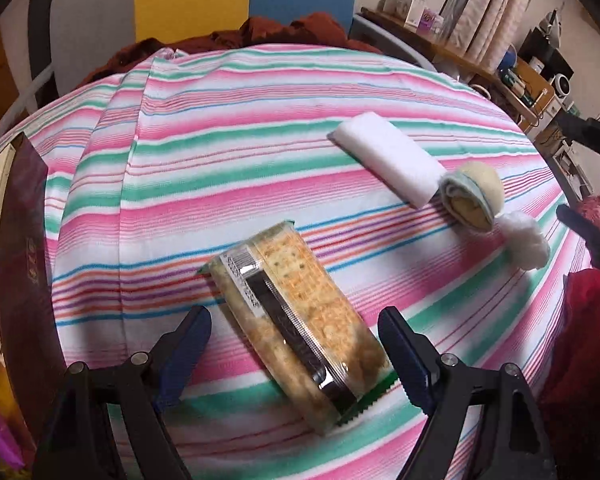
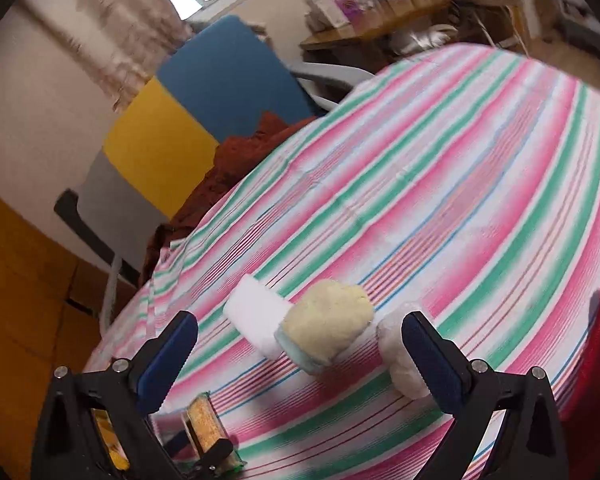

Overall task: Organize objects
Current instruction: 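Grasp the cracker packet with the left tool while the right tool approaches the white bar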

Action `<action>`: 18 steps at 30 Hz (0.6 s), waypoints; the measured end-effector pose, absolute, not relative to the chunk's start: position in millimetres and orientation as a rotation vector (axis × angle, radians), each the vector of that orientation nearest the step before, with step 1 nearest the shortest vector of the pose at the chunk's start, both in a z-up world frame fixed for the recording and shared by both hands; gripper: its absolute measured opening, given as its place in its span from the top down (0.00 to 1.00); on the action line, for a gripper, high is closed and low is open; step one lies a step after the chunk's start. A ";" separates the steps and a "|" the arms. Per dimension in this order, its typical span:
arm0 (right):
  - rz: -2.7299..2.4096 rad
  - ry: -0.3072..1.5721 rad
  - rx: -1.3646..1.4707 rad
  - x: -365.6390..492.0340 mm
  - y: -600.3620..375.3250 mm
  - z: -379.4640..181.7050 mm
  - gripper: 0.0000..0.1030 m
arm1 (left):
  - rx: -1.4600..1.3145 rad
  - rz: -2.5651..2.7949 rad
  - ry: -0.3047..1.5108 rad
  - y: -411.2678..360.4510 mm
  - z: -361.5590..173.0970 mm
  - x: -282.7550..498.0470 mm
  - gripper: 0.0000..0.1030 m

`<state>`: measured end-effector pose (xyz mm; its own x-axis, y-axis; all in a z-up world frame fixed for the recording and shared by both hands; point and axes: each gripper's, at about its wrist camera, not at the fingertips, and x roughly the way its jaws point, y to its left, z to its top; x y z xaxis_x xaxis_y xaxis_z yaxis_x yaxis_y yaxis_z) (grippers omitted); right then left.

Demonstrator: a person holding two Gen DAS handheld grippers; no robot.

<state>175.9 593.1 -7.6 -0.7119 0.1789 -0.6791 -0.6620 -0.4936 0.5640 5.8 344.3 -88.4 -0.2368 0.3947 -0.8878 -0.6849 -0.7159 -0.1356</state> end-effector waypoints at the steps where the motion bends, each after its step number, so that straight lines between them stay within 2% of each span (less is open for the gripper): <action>1: 2.204 1.204 -0.748 178.3 595.8 -9.9 0.00 | -1.319 2.001 0.366 344.1 -89.3 5.1 0.16; 4: 2.176 1.253 -0.719 184.2 600.2 -13.0 0.00 | -1.305 1.967 0.322 341.6 -91.6 2.9 0.06; 15: 2.103 1.344 -0.694 190.8 610.8 -22.8 0.00 | -1.283 1.934 0.352 336.5 -92.0 7.7 0.06; 18: 2.101 1.342 -0.713 188.5 610.7 -24.1 0.00 | -1.297 1.926 0.293 329.9 -90.3 2.0 0.12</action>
